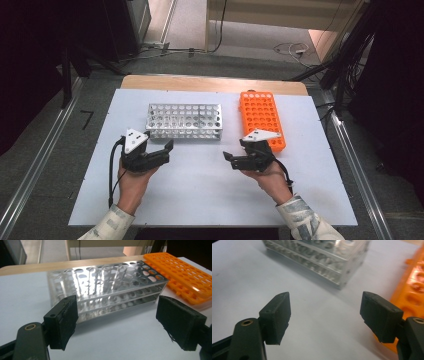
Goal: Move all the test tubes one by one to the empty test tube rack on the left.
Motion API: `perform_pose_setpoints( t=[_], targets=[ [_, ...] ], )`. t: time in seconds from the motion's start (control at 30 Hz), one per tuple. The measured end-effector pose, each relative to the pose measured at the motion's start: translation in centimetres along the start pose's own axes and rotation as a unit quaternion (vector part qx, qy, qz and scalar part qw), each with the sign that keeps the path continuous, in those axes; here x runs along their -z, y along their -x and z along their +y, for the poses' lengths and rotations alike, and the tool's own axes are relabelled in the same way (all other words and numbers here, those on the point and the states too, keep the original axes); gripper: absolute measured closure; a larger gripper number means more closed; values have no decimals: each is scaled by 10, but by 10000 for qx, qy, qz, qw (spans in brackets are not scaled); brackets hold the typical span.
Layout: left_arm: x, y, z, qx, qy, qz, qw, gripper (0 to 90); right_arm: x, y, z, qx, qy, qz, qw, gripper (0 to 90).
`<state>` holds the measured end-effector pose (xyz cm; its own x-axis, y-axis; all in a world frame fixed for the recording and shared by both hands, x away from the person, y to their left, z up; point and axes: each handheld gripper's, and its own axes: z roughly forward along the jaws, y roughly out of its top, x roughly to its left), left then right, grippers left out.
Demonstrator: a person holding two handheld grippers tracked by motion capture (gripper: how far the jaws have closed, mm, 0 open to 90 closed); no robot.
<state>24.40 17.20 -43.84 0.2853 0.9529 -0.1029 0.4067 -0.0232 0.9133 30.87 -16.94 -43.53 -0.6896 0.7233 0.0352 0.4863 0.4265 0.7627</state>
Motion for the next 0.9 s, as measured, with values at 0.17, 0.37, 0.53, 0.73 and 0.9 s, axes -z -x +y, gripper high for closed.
perform_pose_setpoints(
  t=[0.17,0.37,0.53,0.73,0.9],
  targets=[
    [22,-16,-11,75,96,282,9995,170,25,27,-16,-320,155,-342,9988,232],
    [42,-35,-22,217,171,600,9978,170,52,61,-41,-642,204,-920,9935,233],
    [47,-48,-31,302,71,822,9961,170,72,78,-61,-870,235,-1219,9884,228],
    [51,-62,-45,526,-99,974,9938,169,90,96,-83,-1116,259,-1478,9824,227],
    [55,-68,-50,613,-115,1072,9923,167,100,106,-97,-1244,227,-1665,9779,217]
  ],
)
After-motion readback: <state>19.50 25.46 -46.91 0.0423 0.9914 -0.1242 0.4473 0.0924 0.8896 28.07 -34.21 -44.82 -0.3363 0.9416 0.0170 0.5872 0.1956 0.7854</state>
